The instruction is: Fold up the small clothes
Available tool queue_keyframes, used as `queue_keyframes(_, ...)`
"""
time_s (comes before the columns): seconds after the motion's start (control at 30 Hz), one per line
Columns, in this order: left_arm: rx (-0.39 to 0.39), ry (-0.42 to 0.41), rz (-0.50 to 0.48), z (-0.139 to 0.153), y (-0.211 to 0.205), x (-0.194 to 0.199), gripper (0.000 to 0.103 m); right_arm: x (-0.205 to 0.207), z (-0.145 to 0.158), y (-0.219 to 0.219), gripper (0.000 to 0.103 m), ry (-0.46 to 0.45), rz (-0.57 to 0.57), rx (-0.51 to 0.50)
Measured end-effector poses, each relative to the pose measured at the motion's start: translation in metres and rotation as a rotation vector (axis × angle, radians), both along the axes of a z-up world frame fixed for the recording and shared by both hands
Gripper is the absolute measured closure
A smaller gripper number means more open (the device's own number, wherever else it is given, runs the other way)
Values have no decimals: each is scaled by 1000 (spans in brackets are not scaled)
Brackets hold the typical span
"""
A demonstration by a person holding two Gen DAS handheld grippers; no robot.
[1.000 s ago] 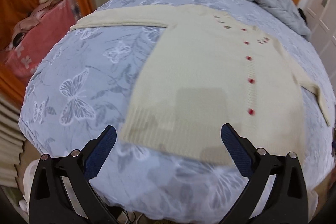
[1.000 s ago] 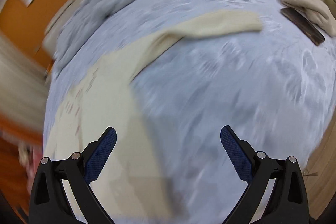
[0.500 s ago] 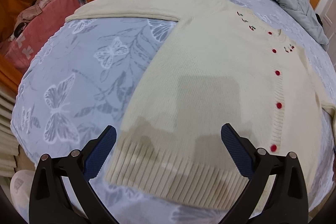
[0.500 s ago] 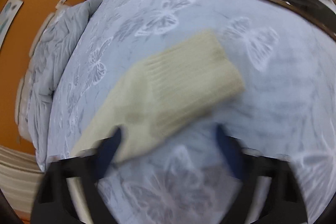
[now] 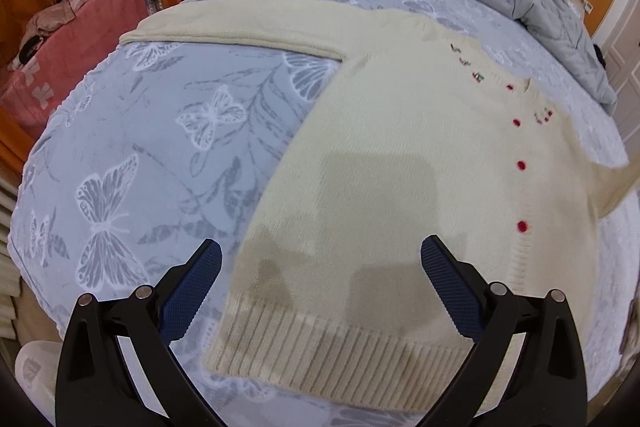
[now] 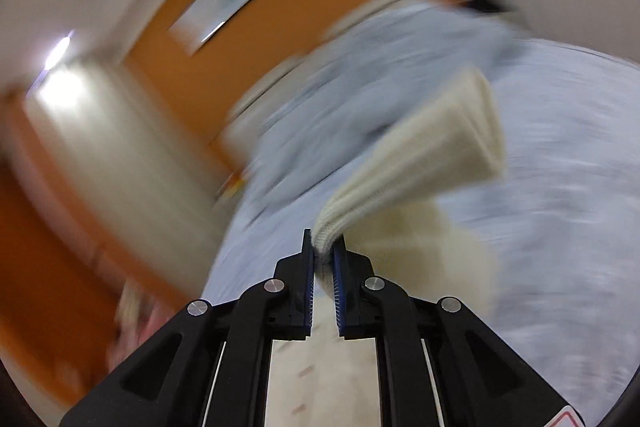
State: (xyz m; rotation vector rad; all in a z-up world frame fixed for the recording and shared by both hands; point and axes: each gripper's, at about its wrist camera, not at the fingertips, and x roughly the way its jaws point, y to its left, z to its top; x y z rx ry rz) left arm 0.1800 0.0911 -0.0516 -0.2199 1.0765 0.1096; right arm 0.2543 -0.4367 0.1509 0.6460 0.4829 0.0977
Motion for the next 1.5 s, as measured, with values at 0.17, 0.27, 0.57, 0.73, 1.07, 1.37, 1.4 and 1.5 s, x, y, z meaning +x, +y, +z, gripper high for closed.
queue_keyframes(0.17,-87,-18,-32,15,-1,22,5,74,-82,160,84,239,303,-120)
queue_keyframes(0.27,-149,-30,-65,21,-7,47,5,66,-116,175,80,310,294,-166)
queue_keyframes(0.57,-222,-7,-131,-6,-68,167,5,-17,-177,61,42,469,-50,-185)
queue_keyframes(0.73,-276,69,-56,-40,-103,226,6,-9,-217,8,42,531,-129,-49)
queue_keyframes(1.07,-200,-33,-131,-8,-118,241,97,0,-210,23,47,399,-150,-83)
queue_keyframes(1.37,-179,-57,-159,-6,-112,235,97,6,-240,42,45,466,-32,63)
queue_keyframes(1.4,-178,-77,-161,-1,-110,233,97,7,-236,40,45,452,-34,84)
queue_keyframes(1.5,-148,-74,-165,-3,-110,233,97,11,-244,32,49,473,-60,114)
